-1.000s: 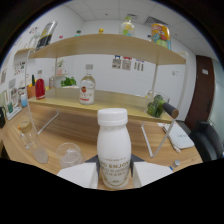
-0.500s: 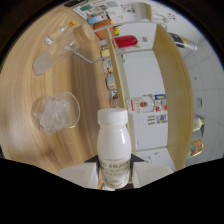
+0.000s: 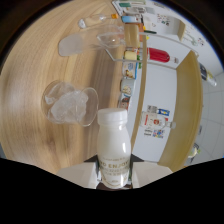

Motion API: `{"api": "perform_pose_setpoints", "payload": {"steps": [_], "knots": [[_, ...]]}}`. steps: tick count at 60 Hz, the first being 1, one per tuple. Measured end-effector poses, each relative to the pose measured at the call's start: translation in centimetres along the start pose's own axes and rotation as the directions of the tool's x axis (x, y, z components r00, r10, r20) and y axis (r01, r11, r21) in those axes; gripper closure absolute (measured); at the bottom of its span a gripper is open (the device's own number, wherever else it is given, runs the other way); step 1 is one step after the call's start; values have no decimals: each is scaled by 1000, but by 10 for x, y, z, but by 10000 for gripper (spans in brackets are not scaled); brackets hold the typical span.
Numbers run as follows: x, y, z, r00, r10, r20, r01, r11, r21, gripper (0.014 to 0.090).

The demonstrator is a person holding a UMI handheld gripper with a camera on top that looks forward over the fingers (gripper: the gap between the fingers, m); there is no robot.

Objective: Make me a cup of Mount Fuji.

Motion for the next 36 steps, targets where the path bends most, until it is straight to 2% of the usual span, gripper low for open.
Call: {"api": "perform_pose_setpoints", "payload": {"steps": [8, 11, 16, 20, 27, 31, 36], "knots": [[6, -2, -5, 992, 125, 2, -125, 991, 37, 566], [12, 0, -8, 975, 221, 1, -221, 974, 44, 569], [21, 1, -16, 894, 446, 31, -448, 891, 78, 566], [32, 2, -23, 784, 618, 62, -621, 776, 111, 563], [43, 7, -32, 502, 853, 141, -863, 484, 148, 565], [40, 11, -33, 328, 925, 191, -943, 308, 130, 560], [25, 18, -26, 156, 964, 216, -987, 142, 80, 561]]}}
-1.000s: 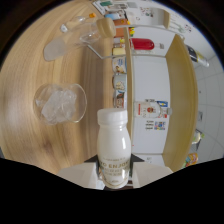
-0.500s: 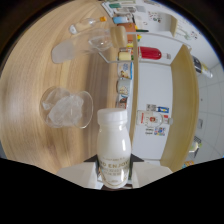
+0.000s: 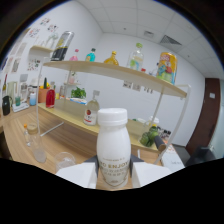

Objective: Make me a cup of Mount Fuji.

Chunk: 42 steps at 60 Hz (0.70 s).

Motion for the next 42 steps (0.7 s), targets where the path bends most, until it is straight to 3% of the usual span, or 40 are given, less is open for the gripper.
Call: {"api": "perform_pose_setpoints", "payload": {"steps": [16, 27, 42], "knots": [[-7, 75, 32, 942, 336, -17, -336, 936, -109, 564], [-19, 100, 41, 937, 350, -3, -346, 926, -152, 562], [-23, 107, 29, 945, 326, -4, -323, 935, -148, 542]]}}
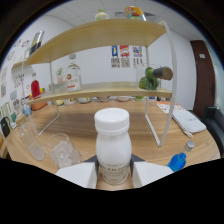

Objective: Make me a cup of Mount Fuji.

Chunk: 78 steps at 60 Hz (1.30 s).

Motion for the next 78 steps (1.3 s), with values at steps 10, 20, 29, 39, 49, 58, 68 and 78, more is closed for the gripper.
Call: {"api": "perform_pose_setpoints", "payload": {"steps": [10, 20, 29, 39, 49, 58, 68, 78], "knots": [[8, 7, -4, 999, 14, -52, -17, 999, -48, 452], [11, -19, -31, 993, -6, -121, 0, 999, -52, 184], [-14, -46, -76, 989, -16, -149, 6, 998, -64, 191], [-59, -50, -117, 987, -24, -160, 3, 991, -134, 194], [-98, -41, -129, 986, -24, -166, -5, 984, -175, 183], [-117, -34, -131, 987, -22, -159, -8, 982, -190, 184], [-125, -31, -132, 987, -33, -158, 0, 979, -202, 184], [-125, -29, -133, 986, -46, -159, 13, 979, -205, 182]]}}
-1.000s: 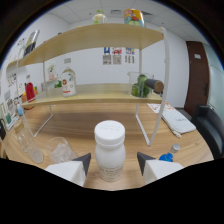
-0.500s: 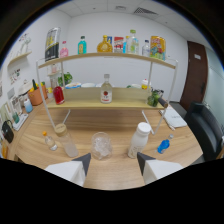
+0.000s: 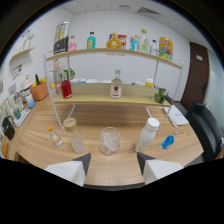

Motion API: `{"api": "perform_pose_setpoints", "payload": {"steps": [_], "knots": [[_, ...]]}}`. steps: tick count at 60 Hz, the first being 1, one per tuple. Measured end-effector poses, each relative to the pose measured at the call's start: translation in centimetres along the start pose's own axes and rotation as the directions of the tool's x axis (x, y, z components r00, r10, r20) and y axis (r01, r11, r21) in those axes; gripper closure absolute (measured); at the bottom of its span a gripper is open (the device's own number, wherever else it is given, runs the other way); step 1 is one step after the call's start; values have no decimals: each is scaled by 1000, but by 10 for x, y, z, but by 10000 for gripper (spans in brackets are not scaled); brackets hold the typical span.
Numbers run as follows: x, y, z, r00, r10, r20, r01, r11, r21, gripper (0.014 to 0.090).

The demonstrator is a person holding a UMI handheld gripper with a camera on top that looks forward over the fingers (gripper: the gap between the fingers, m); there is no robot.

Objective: Make me a cup of Mount Fuji.

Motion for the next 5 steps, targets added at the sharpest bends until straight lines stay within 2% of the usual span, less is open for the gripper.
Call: {"api": "perform_pose_setpoints", "payload": {"steps": [4, 5], "knots": [[3, 0, 0, 1000, -9, -12, 9, 1000, 1, 181], [4, 0, 0, 1000, -10, -15, 10, 1000, 0, 223]]}}
